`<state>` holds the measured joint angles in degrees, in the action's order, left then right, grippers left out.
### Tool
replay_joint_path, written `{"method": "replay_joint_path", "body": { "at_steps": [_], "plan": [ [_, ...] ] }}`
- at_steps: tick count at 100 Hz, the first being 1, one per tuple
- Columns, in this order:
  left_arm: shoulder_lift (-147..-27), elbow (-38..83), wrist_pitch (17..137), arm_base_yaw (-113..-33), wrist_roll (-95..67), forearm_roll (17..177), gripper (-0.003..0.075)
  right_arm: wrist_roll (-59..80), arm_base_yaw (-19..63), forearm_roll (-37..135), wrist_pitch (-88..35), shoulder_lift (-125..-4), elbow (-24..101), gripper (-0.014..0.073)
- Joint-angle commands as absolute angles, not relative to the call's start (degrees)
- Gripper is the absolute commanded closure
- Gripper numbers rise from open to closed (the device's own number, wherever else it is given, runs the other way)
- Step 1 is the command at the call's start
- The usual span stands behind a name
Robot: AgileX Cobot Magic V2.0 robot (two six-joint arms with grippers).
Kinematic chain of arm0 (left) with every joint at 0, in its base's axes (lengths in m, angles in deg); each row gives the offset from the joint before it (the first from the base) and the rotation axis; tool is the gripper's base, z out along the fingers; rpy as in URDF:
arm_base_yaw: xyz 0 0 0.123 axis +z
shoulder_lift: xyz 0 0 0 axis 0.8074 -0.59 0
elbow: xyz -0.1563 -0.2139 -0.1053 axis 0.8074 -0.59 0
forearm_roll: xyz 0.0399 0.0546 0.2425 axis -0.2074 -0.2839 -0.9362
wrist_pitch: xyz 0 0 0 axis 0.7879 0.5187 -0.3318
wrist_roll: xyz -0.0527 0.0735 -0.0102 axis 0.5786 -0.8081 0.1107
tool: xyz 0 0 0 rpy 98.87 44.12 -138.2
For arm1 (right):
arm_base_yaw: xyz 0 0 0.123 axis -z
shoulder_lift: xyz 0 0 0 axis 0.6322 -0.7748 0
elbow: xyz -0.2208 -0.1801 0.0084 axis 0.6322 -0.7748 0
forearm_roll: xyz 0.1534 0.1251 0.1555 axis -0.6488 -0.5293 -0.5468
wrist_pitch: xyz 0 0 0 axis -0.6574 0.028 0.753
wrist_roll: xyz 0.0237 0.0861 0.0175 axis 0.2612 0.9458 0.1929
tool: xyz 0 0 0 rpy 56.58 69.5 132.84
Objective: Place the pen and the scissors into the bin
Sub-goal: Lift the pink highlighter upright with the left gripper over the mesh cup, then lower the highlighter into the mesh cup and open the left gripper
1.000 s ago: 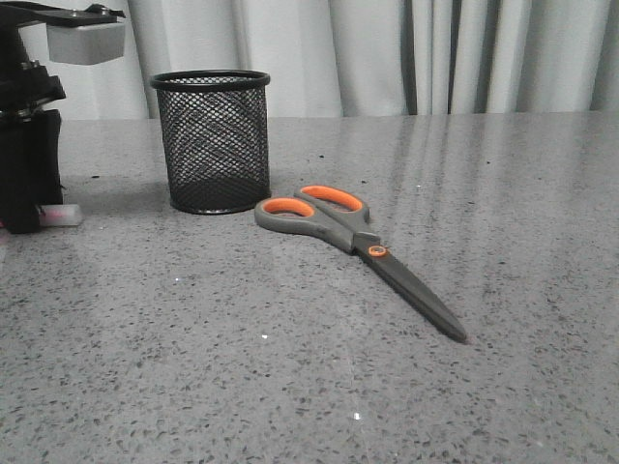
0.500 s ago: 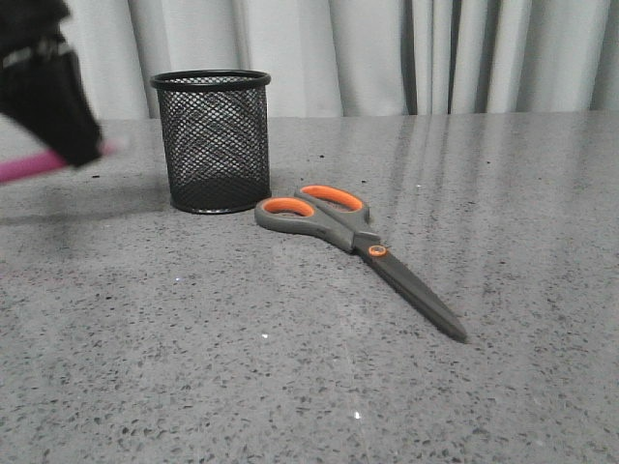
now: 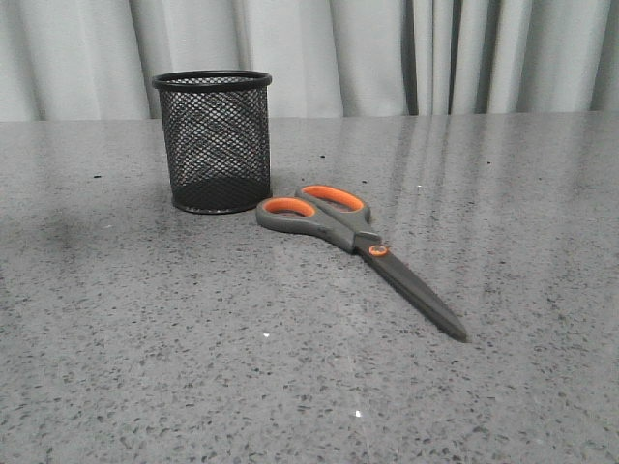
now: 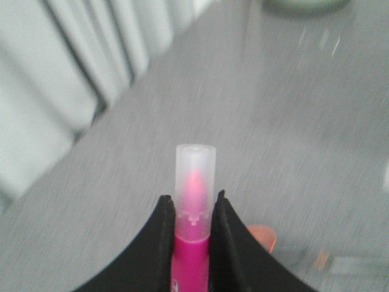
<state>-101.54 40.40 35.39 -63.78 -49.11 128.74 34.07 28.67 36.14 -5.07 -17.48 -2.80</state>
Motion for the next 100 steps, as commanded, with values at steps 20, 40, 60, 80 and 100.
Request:
{"method": "replay_joint_path", "body": {
  "at_steps": [20, 40, 60, 80, 100],
  "plan": [
    [-102.2, 27.4, 39.7, -64.0, -75.4, 175.9, 0.0739, 32.8, 28.9, 34.7, -8.6, -18.6, 1.4, 0.0162],
    [-107.7, 24.8, 35.0, -64.0, -83.0, 176.7, 0.0739, 31.4, 28.9, 34.7, -8.6, -18.6, 1.8, 0.0162],
    [-112.0, 26.3, 31.9, -64.0, -86.2, 176.7, 0.0739, 31.4, 28.9, 34.7, -8.6, -18.6, 1.8, 0.0162],
    [-114.9, 26.8, 35.0, -64.0, -92.3, 176.7, 0.0739, 31.4, 28.9, 34.7, -7.9, -18.6, 1.8, 0.0162],
    [-117.4, 27.0, 34.3, -64.0, -92.3, 176.7, 0.0739, 31.4, 28.9, 34.7, -7.9, -18.6, 1.8, 0.0162]
  ]
}}
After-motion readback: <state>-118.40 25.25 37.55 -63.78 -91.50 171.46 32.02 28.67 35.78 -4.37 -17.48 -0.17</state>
